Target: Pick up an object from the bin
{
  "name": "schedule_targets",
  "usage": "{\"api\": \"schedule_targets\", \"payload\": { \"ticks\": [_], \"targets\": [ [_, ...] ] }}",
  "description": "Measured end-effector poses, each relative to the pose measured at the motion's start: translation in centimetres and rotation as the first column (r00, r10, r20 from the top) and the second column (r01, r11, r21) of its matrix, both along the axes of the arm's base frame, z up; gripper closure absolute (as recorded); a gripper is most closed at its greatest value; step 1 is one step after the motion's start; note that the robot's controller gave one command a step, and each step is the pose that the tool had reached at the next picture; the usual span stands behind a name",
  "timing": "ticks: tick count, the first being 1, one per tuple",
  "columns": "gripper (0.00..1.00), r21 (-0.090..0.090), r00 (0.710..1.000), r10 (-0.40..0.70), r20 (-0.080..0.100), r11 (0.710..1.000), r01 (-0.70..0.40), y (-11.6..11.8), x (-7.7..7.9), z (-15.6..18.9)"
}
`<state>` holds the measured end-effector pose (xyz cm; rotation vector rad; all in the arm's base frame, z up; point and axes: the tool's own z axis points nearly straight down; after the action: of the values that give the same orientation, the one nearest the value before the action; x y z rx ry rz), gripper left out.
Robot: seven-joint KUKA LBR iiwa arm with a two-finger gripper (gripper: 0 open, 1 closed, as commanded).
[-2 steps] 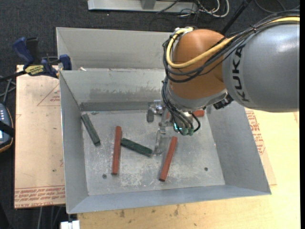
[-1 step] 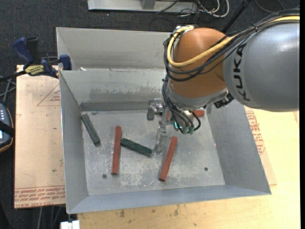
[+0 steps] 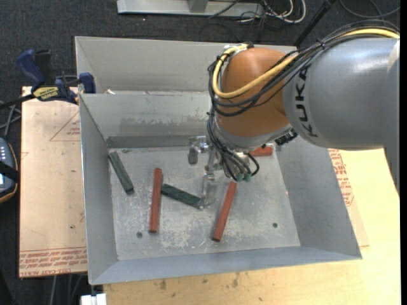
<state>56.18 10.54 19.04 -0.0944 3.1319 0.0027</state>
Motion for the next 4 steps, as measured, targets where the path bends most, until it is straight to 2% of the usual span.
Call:
{"api": "schedule_targets", "payload": {
  "ticks": [1, 2, 3, 4],
  "targets": [
    [1.0, 0.0, 0.992, 0.127, -0.007, 0.992, -0.127, -1.4, -0.9, -11.9],
    [0.0, 0.0, 0.992, 0.127, -0.006, 0.992, -0.127, -1.4, -0.9, -12.0],
    [0.0, 0.0, 0.992, 0.127, -0.006, 0.992, -0.127, -1.4, -0.9, -12.0],
    [1.0, -0.003, 0.75, 0.662, -0.003, 0.75, -0.662, -1.5, 2.8, -11.0]
  ]
}}
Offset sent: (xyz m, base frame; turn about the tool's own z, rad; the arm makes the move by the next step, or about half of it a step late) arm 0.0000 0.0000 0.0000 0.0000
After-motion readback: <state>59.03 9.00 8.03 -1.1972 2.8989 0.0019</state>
